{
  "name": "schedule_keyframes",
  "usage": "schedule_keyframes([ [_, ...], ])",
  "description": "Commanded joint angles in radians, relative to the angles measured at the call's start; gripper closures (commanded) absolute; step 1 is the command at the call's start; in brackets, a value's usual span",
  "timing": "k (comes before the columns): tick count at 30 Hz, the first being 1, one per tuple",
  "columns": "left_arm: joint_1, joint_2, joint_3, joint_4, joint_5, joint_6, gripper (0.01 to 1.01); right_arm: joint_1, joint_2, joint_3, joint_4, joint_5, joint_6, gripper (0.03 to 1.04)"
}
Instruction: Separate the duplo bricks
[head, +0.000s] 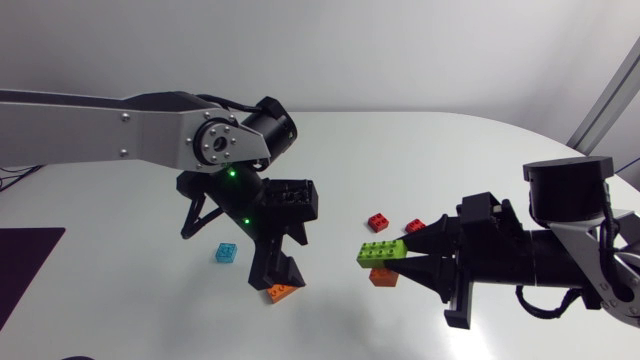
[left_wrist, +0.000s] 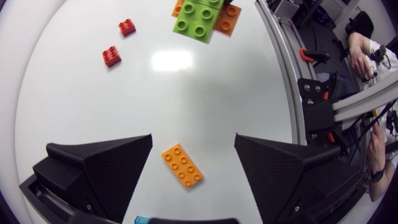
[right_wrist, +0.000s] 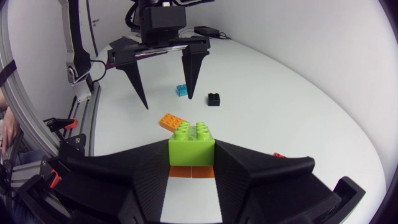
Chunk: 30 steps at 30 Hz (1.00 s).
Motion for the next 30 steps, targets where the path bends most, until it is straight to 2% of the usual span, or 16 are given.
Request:
schedule_keyframes([
  [1,-0.009,0.036,0.021,-0.033,0.018,0.099,0.102,0.021,0.002,0.014,-0.014,-0.014,-0.024,0.70],
  [8,-0.024,0.110,0.156,-0.132,0.097,0.153,0.103,0.059,0.002,0.019,-0.011,-0.004,-0.027,0.70],
  [15,-0.029,0.174,0.264,-0.140,0.156,0.137,0.146,0.065,0.010,0.029,-0.004,-0.006,-0.024,0.70],
  [28,-0.040,0.199,0.306,-0.186,0.263,0.134,0.180,0.053,0.080,0.049,0.060,-0.041,-0.014,0.70],
  [30,-0.040,0.203,0.306,-0.186,0.278,0.133,0.223,0.039,0.080,0.052,0.065,-0.060,-0.004,0.70],
])
